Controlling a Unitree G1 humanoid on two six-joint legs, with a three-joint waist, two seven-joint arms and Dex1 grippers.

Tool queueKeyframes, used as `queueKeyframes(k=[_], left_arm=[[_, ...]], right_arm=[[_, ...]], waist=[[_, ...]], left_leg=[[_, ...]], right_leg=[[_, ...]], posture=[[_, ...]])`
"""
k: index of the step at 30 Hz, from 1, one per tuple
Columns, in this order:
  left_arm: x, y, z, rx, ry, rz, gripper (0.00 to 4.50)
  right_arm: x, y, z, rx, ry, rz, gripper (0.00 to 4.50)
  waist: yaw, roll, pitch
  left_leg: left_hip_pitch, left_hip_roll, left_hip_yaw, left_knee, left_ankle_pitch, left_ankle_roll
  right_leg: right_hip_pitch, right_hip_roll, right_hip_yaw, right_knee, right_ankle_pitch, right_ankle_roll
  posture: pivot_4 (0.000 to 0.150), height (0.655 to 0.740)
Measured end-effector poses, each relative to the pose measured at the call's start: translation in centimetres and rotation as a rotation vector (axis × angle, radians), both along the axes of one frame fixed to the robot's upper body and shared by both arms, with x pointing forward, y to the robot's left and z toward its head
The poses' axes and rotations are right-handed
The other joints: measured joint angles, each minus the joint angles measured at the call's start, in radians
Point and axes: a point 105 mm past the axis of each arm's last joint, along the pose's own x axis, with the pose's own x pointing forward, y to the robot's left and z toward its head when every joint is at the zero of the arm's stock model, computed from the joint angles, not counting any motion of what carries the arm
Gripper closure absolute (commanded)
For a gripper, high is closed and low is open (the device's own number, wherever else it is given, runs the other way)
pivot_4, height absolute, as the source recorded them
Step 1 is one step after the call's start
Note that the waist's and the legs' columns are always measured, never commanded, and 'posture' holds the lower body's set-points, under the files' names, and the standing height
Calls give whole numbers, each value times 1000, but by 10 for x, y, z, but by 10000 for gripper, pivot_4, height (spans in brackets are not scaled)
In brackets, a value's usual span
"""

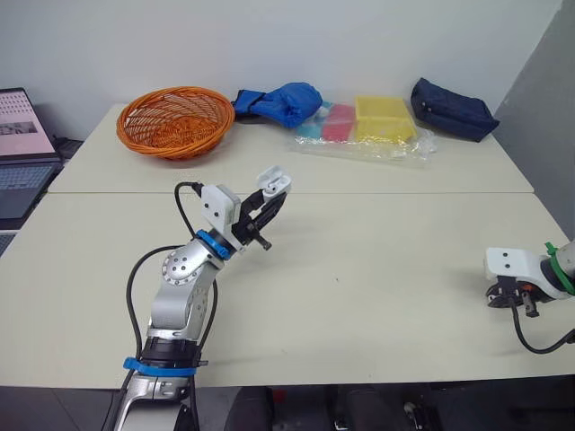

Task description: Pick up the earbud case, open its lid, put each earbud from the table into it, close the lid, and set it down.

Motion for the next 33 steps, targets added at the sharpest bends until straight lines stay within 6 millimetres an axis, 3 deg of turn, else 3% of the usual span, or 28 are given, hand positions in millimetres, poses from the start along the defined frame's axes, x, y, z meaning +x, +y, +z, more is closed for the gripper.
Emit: queueKeyframes(k=[12,13,15,20,33], left_arm=[[-2,0,2,-4,2,8,37335],[-2,0,1,-6,6,11,37335],[-3,-1,0,-6,9,9,37335],[-5,-1,-4,-5,29,10,37335],[-3,-5,1,-16,17,3,37335]], right_arm=[[-1,-4,-3,-35,-1,23,40954],[0,-4,-3,-32,-5,20,35355],[1,-4,-4,-30,-19,17,30886],[2,-7,-2,-30,-42,-1,14186],[-7,-10,-4,-39,-22,-11,14186]], waist=[[2,0,0],[2,0,0],[2,0,0],[2,0,0],[5,0,0]], left_leg=[[7,-1,0,2,0,0],[8,-1,0,2,0,0],[10,-1,0,2,0,0],[12,-1,0,1,0,0],[11,-1,0,0,0,0]], right_leg=[[10,-1,-1,-2,1,1],[10,-1,0,-2,1,1],[12,-1,0,-2,1,1],[13,-1,0,-1,0,1],[13,-1,0,-2,0,1]], posture=[[1500,7400],[1500,7400],[1500,7400],[1500,7400],[1500,7400]])
